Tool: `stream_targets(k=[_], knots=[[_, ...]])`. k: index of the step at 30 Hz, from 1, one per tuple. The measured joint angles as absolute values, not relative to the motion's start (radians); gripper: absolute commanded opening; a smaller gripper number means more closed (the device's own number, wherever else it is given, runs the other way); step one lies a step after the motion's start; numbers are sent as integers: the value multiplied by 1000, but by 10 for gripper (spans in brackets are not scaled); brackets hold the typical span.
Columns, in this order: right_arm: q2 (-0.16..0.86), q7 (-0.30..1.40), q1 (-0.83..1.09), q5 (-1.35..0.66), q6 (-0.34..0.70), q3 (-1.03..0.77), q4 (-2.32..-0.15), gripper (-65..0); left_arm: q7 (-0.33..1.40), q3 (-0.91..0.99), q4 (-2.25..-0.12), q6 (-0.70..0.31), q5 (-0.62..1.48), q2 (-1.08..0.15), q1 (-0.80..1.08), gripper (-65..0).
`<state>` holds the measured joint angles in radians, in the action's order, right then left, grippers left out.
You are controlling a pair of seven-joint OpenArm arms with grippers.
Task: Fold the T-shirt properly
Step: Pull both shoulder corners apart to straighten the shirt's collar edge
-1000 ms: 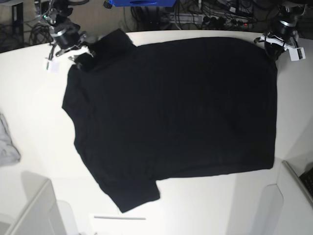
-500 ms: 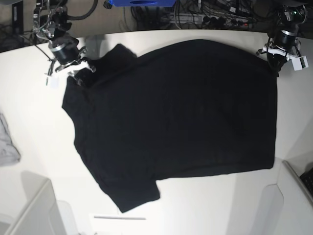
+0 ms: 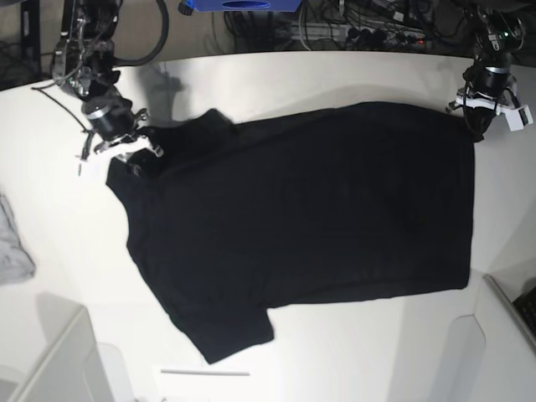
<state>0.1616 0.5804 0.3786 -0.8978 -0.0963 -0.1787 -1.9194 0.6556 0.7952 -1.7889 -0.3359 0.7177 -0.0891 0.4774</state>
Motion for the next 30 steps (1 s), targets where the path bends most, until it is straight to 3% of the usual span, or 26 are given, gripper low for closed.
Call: stream_targets(k=[27,30], knots=[[159,580,208,-894,-98,-177,-1730,-650,657,789,-1704,-284,712,-98,374,-650],[159,628,172,-894,-98,-177,-1696,-650,748,797,-1703,-284,712,-98,345,-650]])
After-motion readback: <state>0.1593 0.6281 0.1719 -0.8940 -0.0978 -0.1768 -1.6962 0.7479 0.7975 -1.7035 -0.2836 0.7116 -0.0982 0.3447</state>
